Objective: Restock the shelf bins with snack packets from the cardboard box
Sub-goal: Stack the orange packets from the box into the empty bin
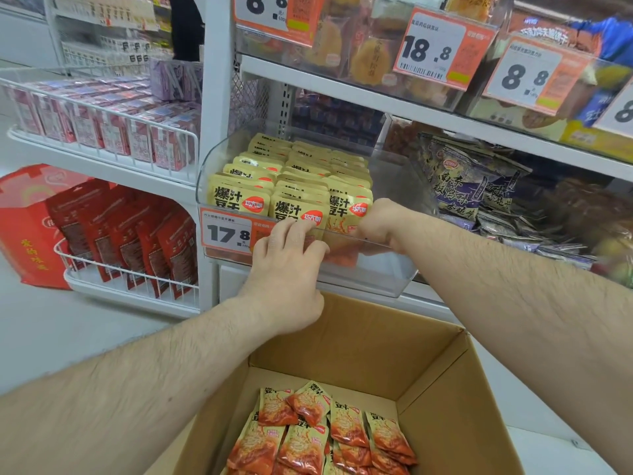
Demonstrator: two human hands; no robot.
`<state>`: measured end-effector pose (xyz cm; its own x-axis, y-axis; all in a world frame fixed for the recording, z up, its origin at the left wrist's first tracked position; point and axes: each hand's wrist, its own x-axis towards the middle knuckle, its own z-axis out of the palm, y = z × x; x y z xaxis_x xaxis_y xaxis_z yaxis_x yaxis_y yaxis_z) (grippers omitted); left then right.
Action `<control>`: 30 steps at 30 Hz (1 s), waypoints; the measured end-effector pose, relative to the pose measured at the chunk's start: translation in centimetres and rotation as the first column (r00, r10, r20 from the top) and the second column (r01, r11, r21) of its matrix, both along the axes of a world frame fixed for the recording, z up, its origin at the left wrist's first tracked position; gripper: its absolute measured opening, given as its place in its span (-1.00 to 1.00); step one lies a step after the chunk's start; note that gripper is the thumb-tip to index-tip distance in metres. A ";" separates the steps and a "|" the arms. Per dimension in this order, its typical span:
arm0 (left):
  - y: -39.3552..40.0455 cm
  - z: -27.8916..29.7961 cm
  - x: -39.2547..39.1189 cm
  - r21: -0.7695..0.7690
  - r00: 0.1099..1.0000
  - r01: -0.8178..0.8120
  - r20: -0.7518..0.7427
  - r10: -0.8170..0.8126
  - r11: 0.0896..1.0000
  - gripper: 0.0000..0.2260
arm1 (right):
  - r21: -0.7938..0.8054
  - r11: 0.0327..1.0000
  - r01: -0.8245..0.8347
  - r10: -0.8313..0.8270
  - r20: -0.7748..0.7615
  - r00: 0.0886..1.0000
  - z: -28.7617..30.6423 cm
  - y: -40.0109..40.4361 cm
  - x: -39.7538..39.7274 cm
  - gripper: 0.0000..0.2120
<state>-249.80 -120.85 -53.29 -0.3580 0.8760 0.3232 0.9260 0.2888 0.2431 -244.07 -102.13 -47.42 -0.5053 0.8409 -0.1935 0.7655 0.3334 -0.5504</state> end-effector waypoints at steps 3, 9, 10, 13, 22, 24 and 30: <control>0.1 0.0 0.1 -0.001 1.000 -0.002 0.000 0.002 1.000 -0.50 | -0.023 1.000 -0.008 0.008 0.002 1.000 -0.1 -0.1 0.1 -0.93; 0.0 0.0 0.3 0.110 0.999 0.028 -0.028 -0.025 0.994 -0.52 | -0.059 0.998 0.033 -0.035 -0.033 0.999 0.7 -0.5 0.7 -0.89; 0.0 -0.2 0.4 0.172 0.997 0.062 -0.051 -0.054 0.983 -0.54 | 0.028 0.999 0.032 -0.033 0.003 0.999 0.9 -0.7 1.1 -0.85; -0.1 -0.8 1.4 0.188 0.991 0.137 -0.034 -0.133 0.973 -0.57 | 0.601 0.799 0.031 -0.001 -0.050 0.999 0.1 -2.5 3.5 -0.89; 0.5 -6.0 3.6 -0.373 0.883 0.245 0.468 -0.047 0.895 -0.59 | 0.255 0.963 0.087 -0.077 -0.051 0.996 -18.6 -5.4 12.1 -0.93; 0.7 -6.9 3.8 -0.418 0.861 0.275 0.508 -0.028 0.866 -0.59 | 0.045 0.992 0.115 -0.123 0.287 0.950 -23.4 -3.6 13.8 -0.88; 0.9 -9.0 3.2 -0.526 0.854 0.315 0.520 0.006 0.790 -0.59 | -0.189 0.954 0.234 -0.042 0.687 0.725 -33.2 -2.6 17.4 -0.31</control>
